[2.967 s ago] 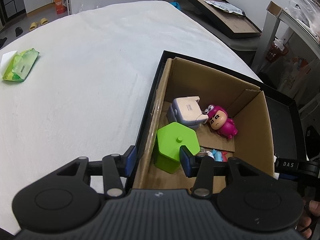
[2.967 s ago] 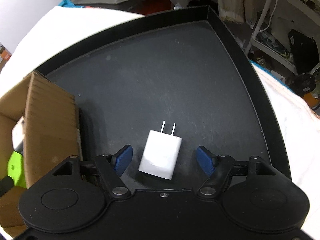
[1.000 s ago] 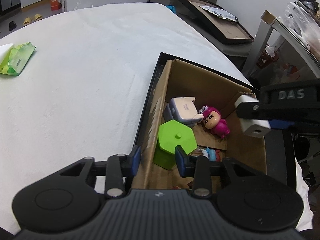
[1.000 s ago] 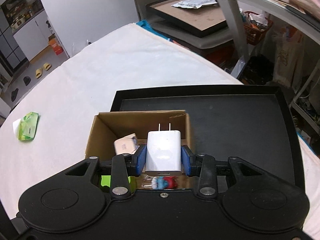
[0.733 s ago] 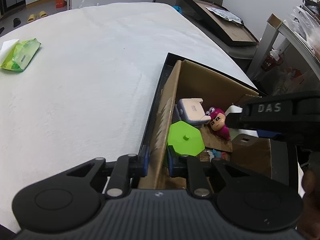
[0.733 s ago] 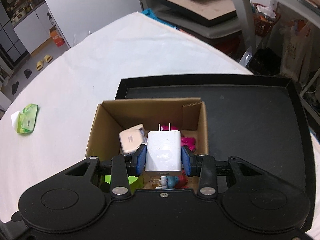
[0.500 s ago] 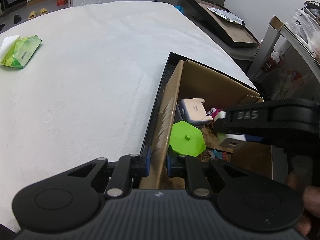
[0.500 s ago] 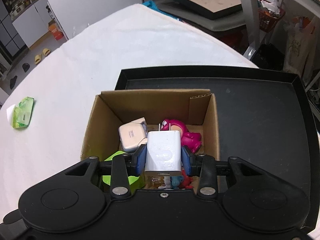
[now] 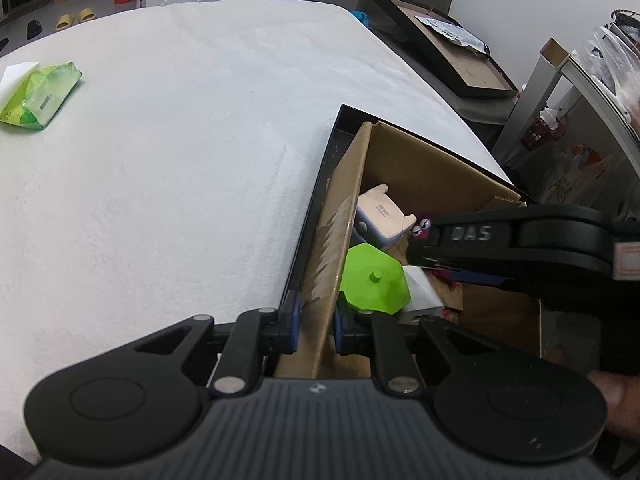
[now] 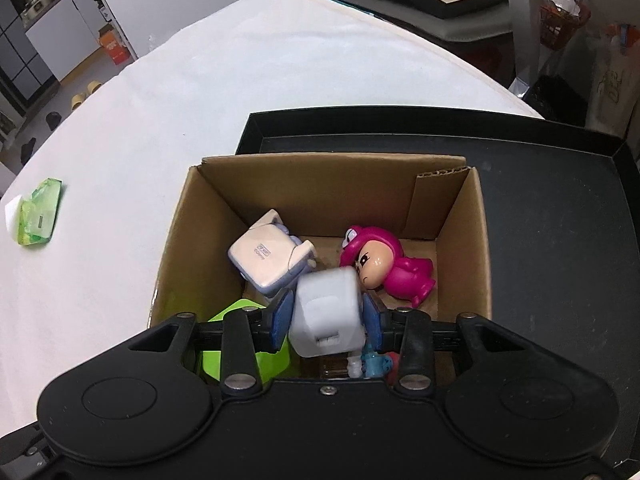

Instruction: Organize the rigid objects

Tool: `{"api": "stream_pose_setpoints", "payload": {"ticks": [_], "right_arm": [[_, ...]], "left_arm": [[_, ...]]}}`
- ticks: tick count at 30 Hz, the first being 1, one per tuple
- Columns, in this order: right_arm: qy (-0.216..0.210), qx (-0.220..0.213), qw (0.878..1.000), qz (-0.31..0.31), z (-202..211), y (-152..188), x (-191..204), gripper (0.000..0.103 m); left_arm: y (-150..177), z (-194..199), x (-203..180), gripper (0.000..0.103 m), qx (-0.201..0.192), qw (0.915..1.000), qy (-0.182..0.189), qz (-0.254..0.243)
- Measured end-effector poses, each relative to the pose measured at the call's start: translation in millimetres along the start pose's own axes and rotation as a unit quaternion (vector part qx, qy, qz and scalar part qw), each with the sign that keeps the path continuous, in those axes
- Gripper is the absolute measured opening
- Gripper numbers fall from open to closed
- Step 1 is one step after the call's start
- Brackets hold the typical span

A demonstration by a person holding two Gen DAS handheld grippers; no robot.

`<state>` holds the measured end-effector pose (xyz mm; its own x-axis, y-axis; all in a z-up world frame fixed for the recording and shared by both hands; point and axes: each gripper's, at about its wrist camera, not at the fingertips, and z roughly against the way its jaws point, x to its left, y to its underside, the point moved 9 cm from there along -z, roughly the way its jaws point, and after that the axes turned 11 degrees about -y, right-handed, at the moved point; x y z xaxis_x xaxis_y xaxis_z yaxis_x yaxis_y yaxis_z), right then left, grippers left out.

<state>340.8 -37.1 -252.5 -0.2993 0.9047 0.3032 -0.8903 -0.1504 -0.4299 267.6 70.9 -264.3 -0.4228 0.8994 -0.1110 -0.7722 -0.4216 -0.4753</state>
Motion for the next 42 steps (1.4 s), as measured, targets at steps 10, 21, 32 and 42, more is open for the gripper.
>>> {"api": "stream_pose_setpoints", "payload": {"ticks": [10, 21, 32, 42], "right_arm": [[-0.011, -0.023, 1.0, -0.018, 35, -5, -13, 0.041], [-0.037, -0.034, 0.997, -0.051, 76, 10, -30, 0.048], [-0.049, -0.065, 0.994, -0.067, 122, 18, -47, 0.068], [-0.057, -0.093, 0.991, -0.083, 165, 27, -58, 0.094]], "left_arm": [[0, 4, -2, 0.015, -0.002, 0.9999, -0.007, -0.008], [-1, 21, -10, 0.019, -0.006, 0.9988, -0.023, -0.044], [-7, 71, -23, 0.038, -0.002, 0.9972, -0.027, -0.069], [-6, 128, -35, 0.062, -0.023, 0.9947, -0.032, -0.095]]}}
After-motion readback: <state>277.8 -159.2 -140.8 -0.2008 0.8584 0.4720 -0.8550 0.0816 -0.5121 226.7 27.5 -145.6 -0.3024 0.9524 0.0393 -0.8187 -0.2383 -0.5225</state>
